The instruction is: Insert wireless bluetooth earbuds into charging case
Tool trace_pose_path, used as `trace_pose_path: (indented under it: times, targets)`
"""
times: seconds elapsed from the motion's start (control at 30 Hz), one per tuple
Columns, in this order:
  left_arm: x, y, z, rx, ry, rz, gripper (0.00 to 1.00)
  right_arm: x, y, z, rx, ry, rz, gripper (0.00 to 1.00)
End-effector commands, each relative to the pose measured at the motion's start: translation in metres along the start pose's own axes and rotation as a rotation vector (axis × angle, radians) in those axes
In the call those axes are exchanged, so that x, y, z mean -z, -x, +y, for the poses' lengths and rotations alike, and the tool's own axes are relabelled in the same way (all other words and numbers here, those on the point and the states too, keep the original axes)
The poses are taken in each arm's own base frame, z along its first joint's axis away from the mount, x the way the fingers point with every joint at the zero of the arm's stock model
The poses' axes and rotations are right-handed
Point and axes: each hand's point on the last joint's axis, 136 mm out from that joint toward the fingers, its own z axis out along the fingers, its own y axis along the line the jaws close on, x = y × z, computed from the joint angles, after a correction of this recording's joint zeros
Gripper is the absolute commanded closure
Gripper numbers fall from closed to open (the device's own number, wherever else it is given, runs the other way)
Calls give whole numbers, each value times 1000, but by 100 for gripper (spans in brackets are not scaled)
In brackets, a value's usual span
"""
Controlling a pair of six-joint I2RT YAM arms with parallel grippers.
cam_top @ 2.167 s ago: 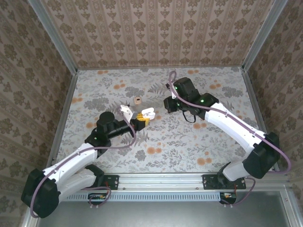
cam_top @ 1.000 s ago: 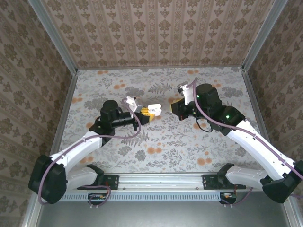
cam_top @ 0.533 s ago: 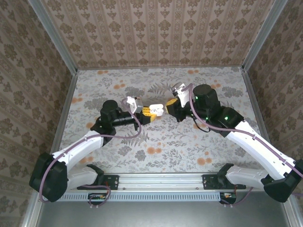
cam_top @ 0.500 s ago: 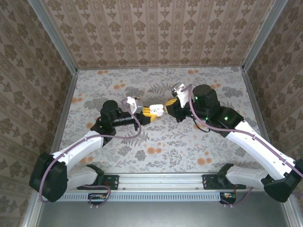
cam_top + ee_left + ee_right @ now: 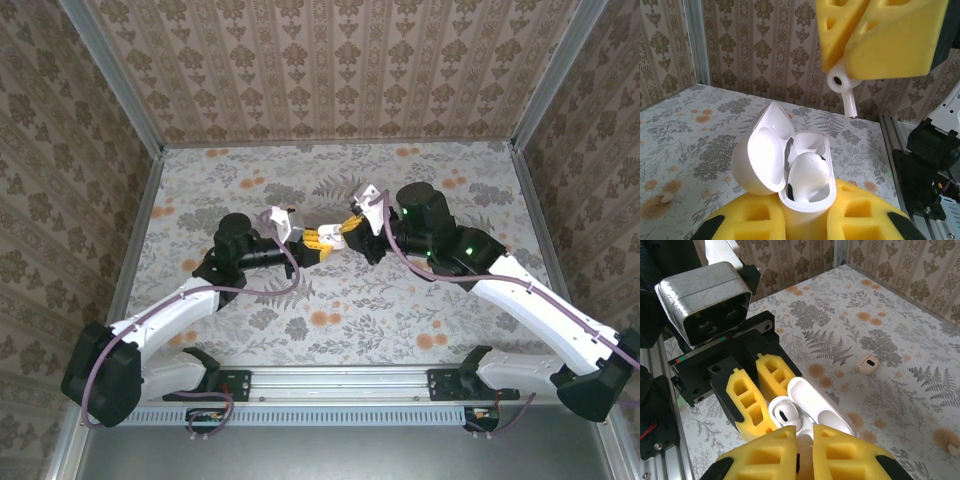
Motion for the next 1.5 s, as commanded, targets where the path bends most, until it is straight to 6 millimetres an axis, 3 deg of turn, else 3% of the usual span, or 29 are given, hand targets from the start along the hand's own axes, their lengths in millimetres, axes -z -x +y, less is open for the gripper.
trace_pose_path:
  times: [0.0,0.6,1.1,1.47]
  targets:
    - [1,11,-11,-35,-37,-22,100,2,13,0,51,-14,-21,89]
    - [2,14,-16,-29,-43,-27,100,-4,-2,-5,179,-80,59,89]
    - [0,14,-17,-17,-56,-25,100,-5,-4,-3,211,-75,64,89]
    - [0,14,-15,-6,-39,-31,100,-10,-20,-2,230,-77,112,88]
